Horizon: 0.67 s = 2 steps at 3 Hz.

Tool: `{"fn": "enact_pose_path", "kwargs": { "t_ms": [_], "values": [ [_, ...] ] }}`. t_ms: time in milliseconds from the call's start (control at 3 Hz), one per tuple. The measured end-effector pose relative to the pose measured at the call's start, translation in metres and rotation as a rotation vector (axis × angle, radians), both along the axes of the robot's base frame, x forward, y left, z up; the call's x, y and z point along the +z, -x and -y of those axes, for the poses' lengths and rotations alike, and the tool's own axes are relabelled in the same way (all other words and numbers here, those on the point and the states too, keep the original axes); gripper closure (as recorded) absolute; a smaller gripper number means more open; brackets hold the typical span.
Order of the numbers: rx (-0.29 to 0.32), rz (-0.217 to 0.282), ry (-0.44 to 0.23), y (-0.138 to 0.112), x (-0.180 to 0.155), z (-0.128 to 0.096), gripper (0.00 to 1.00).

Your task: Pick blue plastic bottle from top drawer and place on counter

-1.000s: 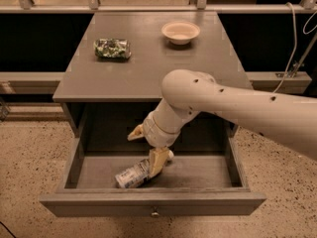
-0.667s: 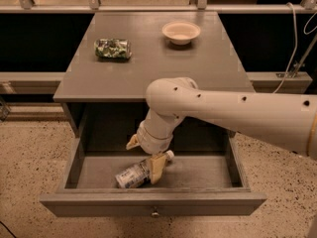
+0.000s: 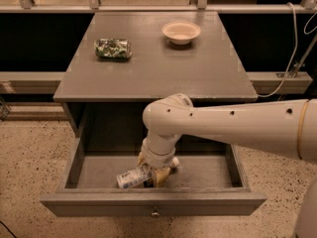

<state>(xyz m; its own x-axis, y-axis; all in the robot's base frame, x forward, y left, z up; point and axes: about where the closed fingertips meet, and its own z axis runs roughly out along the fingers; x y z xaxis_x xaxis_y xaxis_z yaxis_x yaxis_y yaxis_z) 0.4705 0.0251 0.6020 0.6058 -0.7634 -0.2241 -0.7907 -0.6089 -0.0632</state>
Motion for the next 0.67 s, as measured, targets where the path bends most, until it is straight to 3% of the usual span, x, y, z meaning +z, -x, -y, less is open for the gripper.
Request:
{"fn": "enact_pose_path", "kwargs": {
  "t_ms": [333, 667],
  "values": [
    [-0.046, 0.049, -0.102, -0.006, 0.015, -0.005, 0.66],
    [-0.087, 0.103, -0.254, -0.015, 0.056, -0.014, 0.88]
  ]
}}
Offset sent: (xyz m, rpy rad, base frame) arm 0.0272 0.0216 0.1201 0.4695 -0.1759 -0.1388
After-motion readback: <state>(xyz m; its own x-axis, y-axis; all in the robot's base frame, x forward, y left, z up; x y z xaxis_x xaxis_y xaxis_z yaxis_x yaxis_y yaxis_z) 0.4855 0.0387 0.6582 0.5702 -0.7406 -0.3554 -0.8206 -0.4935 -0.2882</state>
